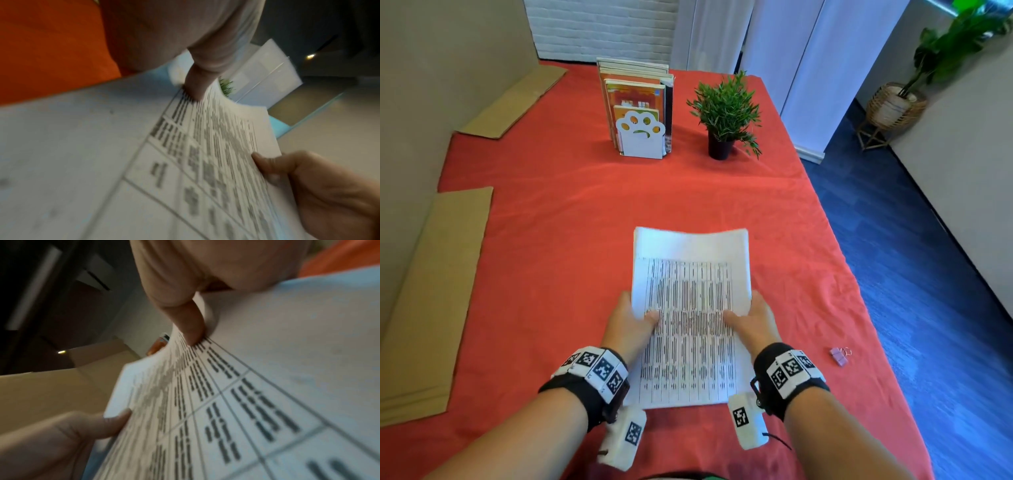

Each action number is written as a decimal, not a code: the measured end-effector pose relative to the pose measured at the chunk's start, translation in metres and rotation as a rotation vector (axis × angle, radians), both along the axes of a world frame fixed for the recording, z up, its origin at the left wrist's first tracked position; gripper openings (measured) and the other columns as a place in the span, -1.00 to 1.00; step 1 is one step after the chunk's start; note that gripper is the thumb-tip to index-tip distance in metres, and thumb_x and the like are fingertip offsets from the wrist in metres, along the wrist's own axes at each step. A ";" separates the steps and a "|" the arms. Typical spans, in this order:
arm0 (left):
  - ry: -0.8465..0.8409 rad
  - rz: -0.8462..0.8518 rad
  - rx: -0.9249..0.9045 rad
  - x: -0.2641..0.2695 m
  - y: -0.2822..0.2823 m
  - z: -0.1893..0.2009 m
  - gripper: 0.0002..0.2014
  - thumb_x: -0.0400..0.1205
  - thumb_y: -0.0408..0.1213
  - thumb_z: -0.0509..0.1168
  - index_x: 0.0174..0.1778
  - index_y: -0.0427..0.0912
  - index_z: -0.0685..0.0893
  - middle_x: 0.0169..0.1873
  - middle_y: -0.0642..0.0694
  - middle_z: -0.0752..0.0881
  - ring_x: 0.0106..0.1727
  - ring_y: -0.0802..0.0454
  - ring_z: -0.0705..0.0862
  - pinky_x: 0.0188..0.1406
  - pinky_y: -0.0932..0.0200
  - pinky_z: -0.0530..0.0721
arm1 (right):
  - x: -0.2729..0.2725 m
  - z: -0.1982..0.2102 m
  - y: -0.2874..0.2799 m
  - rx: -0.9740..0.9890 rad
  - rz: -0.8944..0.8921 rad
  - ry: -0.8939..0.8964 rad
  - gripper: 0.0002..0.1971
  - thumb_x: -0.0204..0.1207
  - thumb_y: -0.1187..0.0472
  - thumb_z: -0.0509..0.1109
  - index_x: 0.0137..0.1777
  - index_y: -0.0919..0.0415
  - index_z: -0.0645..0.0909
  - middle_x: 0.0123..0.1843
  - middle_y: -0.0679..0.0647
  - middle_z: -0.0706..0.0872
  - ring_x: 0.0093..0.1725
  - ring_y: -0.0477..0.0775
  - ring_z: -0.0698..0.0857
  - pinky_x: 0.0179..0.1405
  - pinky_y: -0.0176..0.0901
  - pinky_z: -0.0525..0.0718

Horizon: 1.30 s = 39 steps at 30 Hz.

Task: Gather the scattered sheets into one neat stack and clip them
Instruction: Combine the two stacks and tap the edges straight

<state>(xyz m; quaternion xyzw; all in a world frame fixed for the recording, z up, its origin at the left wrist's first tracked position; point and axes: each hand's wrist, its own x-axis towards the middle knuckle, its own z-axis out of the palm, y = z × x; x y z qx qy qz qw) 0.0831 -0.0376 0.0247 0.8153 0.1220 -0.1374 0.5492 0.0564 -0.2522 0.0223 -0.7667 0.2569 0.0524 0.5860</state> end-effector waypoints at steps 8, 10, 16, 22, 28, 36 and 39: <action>0.318 -0.106 0.207 -0.030 0.003 -0.046 -0.47 0.59 -0.15 0.31 0.41 -0.26 0.30 0.38 -0.22 0.53 0.35 -0.24 0.56 0.36 -0.20 0.54 | -0.029 -0.032 0.008 -0.001 0.100 0.301 -0.53 0.63 0.05 0.27 0.46 0.21 0.31 0.34 0.06 0.56 0.30 0.14 0.58 0.34 0.02 0.51; 0.304 -0.088 0.230 -0.033 -0.001 -0.046 -0.53 0.61 -0.18 0.28 0.37 -0.25 0.30 0.33 -0.24 0.56 0.30 -0.23 0.58 0.31 -0.19 0.57 | -0.026 -0.029 0.012 -0.008 0.095 0.317 -0.53 0.70 -0.01 0.10 0.50 0.24 0.26 0.34 0.07 0.52 0.31 0.15 0.54 0.33 0.02 0.48; 0.346 -0.144 0.245 -0.027 -0.004 -0.038 -0.42 0.67 -0.25 0.19 0.56 -0.28 0.12 0.54 -0.26 0.33 0.48 -0.22 0.42 0.35 -0.03 0.46 | -0.023 -0.030 0.011 -0.093 0.131 0.318 -0.68 0.74 0.14 0.02 0.40 0.29 0.32 0.10 0.11 0.58 -0.04 0.04 0.55 -0.18 -0.12 0.50; 0.386 -0.146 0.182 -0.020 0.002 -0.040 -0.43 0.68 -0.24 0.18 0.59 -0.22 0.12 0.60 -0.24 0.27 0.58 -0.24 0.30 0.55 -0.16 0.30 | -0.028 -0.026 0.007 -0.118 0.158 0.293 -0.72 0.71 0.18 0.07 0.35 0.23 0.40 0.11 0.09 0.60 0.01 0.08 0.59 -0.02 -0.15 0.48; 0.263 -0.126 0.089 -0.018 -0.013 -0.039 -0.37 0.59 -0.39 0.28 0.55 -0.18 0.17 0.29 -0.19 0.58 0.14 -0.09 0.64 0.11 0.04 0.63 | -0.044 -0.023 -0.028 -0.101 0.060 0.251 -0.73 0.63 0.20 0.21 0.29 0.15 0.54 0.12 0.18 0.74 0.09 0.25 0.73 0.21 0.23 0.68; -0.168 -0.586 0.603 0.008 -0.057 -0.019 -0.49 0.71 -0.08 0.00 0.60 0.22 0.07 0.65 0.13 0.10 0.67 -0.10 -0.05 0.53 -0.42 -0.01 | -0.088 -0.037 -0.065 -0.010 0.032 0.176 -0.79 0.63 0.27 0.25 0.03 -0.06 0.64 0.07 0.10 0.81 0.09 0.16 0.76 0.25 0.24 0.65; -0.126 -0.753 0.613 0.022 -0.072 -0.020 -0.64 0.71 -0.09 0.04 0.45 0.13 0.38 0.45 0.07 0.46 0.56 -0.12 0.29 0.45 -0.33 0.23 | -0.101 -0.043 -0.074 0.000 0.013 0.154 -0.81 0.62 0.26 0.25 0.05 -0.02 0.63 0.05 0.09 0.82 0.09 0.16 0.77 0.21 0.16 0.68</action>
